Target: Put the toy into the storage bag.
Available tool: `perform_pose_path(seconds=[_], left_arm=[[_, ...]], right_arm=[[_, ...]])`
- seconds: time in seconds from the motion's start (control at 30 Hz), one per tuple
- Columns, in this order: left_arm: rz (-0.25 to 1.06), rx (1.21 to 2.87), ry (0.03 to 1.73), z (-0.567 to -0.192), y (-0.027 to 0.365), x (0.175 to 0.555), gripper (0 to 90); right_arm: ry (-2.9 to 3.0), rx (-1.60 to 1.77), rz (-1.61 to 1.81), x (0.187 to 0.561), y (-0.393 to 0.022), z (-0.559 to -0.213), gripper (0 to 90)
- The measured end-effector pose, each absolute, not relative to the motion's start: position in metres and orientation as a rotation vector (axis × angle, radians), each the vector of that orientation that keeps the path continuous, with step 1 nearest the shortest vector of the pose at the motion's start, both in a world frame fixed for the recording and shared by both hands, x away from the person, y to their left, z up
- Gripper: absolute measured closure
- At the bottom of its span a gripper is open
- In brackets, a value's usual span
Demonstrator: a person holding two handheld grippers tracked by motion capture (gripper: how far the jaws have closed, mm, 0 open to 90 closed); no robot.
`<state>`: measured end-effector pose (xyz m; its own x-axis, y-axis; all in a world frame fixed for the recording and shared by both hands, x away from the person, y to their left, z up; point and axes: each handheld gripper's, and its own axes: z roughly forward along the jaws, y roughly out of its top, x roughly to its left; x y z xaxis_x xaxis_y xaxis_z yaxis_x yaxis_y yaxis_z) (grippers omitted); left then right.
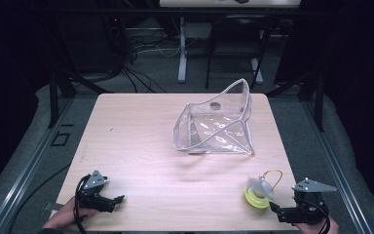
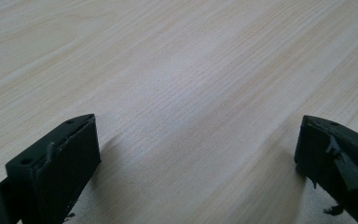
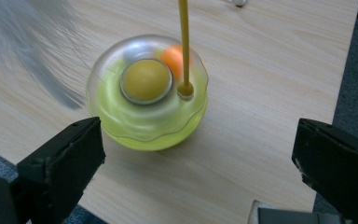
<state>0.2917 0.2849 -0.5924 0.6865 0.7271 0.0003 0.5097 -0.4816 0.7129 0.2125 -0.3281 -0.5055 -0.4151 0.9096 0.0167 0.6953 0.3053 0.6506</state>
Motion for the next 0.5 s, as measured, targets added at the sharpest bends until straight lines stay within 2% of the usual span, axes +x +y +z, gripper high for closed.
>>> perform_pose_path(seconds=[0.5], left_arm=[[0.396, 2.189, 0.944, -0.592, 0.285, 0.292, 0.0]], right_arm=[[2.199, 1.396, 0.842, 0.229, -0.329, -0.496, 3.7]])
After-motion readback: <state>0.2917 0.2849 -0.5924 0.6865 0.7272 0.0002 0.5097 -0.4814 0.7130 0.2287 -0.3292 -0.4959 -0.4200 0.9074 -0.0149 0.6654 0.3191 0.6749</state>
